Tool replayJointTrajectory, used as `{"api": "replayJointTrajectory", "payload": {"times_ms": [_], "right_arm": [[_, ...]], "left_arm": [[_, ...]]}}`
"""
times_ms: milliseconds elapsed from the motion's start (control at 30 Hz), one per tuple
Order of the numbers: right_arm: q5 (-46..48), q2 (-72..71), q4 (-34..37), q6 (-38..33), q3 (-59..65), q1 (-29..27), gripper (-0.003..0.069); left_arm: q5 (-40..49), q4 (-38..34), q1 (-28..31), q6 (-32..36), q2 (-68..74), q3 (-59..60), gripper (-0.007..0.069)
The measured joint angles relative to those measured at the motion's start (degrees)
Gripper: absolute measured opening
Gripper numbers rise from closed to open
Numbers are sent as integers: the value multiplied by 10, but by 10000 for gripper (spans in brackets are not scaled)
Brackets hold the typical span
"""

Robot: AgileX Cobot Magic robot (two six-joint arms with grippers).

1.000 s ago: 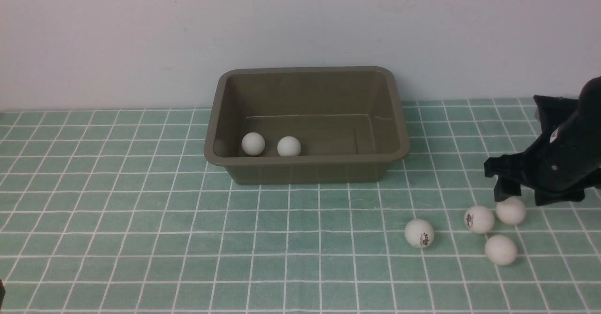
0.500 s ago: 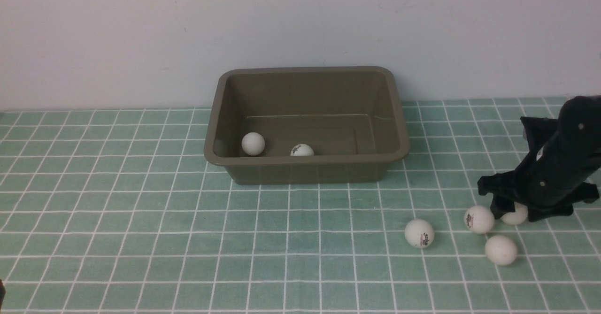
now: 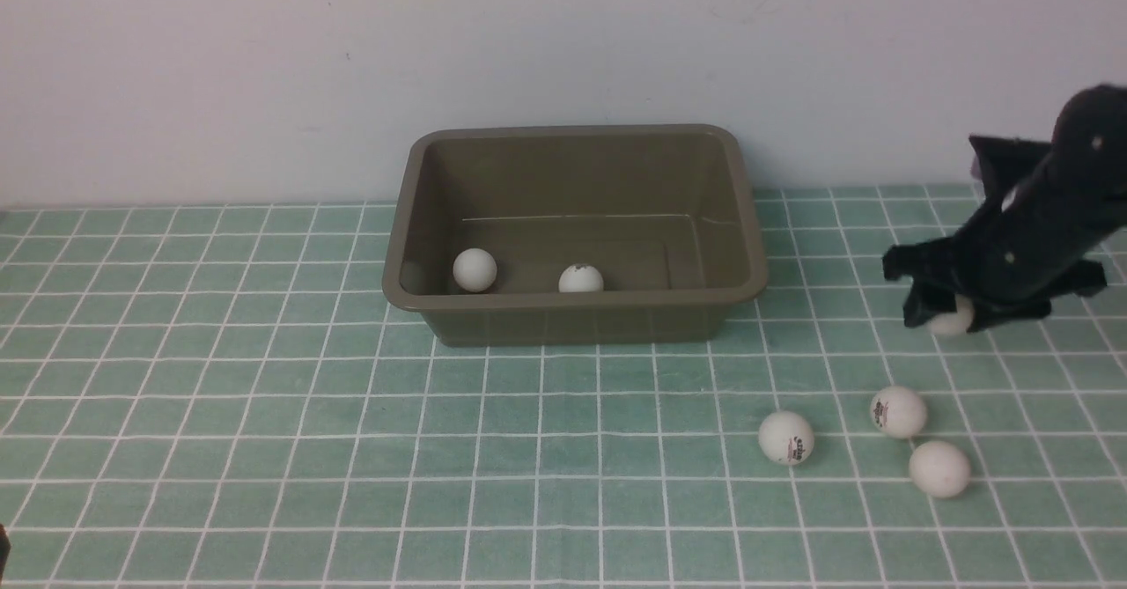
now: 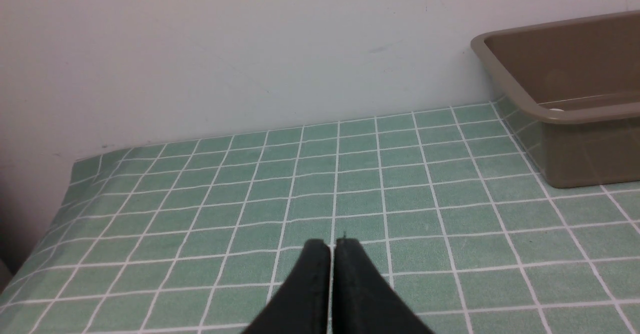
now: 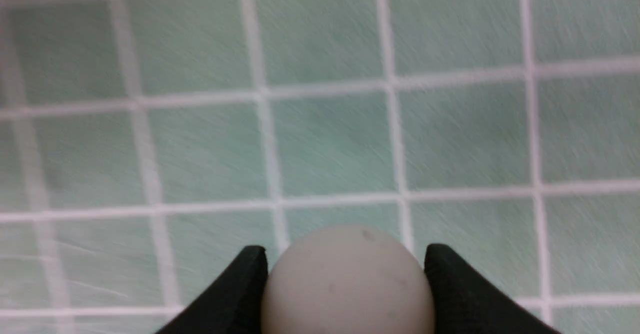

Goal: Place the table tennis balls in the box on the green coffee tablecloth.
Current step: 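Release the ping pong ball into the bin and lift the gripper away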

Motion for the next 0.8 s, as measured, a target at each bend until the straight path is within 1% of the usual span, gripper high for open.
{"api": "replayJointTrajectory", "payload": {"times_ms": [33, 67, 100, 133, 200, 233, 267, 333, 400, 467, 500, 567, 600, 700, 800], "right_arm": [[7, 0, 18, -11, -15, 0, 360], [18, 0, 55, -44, -43, 1, 360], [19, 0, 60, -44, -43, 1, 360], [28, 0, 104, -87, -78, 4, 360], [30, 0, 149, -122, -104, 11, 360], [30, 0, 171, -142, -121, 17, 360], [29, 1, 199, -179, -140, 28, 360], [24, 5, 235, -220, -165, 52, 360], [21, 13, 249, -245, -188, 73, 360], [21, 28, 254, -253, -210, 99, 360], [21, 49, 249, -253, -232, 117, 360], [23, 60, 245, -248, -242, 126, 360], [34, 96, 225, -231, -270, 140, 360], [58, 142, 200, -213, -317, 150, 360], [88, 181, 189, -210, -359, 156, 384]], "left_arm": [[0, 0, 0, 0, 0, 0, -8], [0, 0, 0, 0, 0, 0, -8], [0, 0, 0, 0, 0, 0, -8], [0, 0, 0, 0, 0, 0, -8], [0, 0, 0, 0, 0, 0, -8], [0, 0, 0, 0, 0, 0, -8], [0, 0, 0, 0, 0, 0, -8], [0, 0, 0, 0, 0, 0, -8], [0, 0, 0, 0, 0, 0, -8], [0, 0, 0, 0, 0, 0, -8], [0, 0, 0, 0, 0, 0, -8], [0, 0, 0, 0, 0, 0, -8], [0, 0, 0, 0, 0, 0, -8], [0, 0, 0, 0, 0, 0, -8], [0, 0, 0, 0, 0, 0, -8]]}}
